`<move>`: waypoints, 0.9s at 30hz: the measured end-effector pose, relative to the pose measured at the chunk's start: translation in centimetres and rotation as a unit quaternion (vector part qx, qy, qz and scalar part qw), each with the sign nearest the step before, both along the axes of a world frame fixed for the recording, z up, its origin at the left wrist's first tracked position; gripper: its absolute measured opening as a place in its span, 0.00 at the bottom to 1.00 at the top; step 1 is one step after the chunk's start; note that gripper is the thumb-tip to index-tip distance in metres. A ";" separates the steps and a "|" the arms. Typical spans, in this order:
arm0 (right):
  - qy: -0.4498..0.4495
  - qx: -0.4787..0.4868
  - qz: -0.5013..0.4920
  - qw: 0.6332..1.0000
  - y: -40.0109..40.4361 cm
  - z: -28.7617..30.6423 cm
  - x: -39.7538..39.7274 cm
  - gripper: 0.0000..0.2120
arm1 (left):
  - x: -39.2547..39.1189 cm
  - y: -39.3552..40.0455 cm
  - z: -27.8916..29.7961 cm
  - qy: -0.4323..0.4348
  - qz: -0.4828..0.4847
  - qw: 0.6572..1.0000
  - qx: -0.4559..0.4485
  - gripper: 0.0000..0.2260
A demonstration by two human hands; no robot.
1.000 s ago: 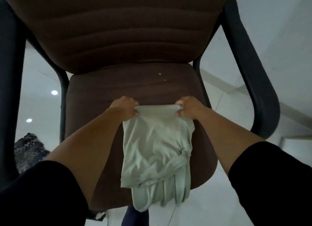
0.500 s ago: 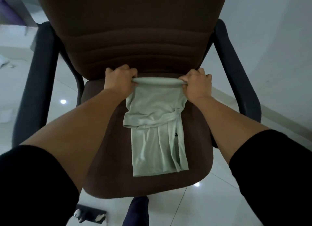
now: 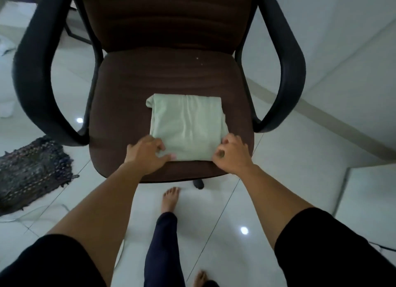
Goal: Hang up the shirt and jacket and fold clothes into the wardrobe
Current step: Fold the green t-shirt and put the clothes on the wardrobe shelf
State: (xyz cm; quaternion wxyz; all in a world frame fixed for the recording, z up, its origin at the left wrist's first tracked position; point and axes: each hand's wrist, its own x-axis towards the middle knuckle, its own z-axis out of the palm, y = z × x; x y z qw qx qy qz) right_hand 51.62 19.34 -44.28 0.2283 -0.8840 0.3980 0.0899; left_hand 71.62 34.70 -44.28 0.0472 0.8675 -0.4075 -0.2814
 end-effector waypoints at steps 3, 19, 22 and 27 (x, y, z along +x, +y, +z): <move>-0.099 0.106 -0.109 0.983 -0.2 -0.9 0.6 0.21 | -0.5 -1.3 -1.2 0.007 0.084 0.992 -0.092 0.27; -0.122 0.179 -0.129 0.968 -4.3 -2.0 6.5 0.37 | 3.3 -8.3 -1.1 0.135 0.159 0.973 -0.097 0.50; -0.148 0.154 -0.134 0.968 -4.3 2.1 5.6 0.36 | 3.0 -8.8 2.9 0.104 0.136 0.979 -0.114 0.50; -0.197 0.110 -0.149 0.963 -3.8 11.7 2.7 0.36 | 0.8 -8.9 12.6 0.072 0.087 0.981 -0.160 0.51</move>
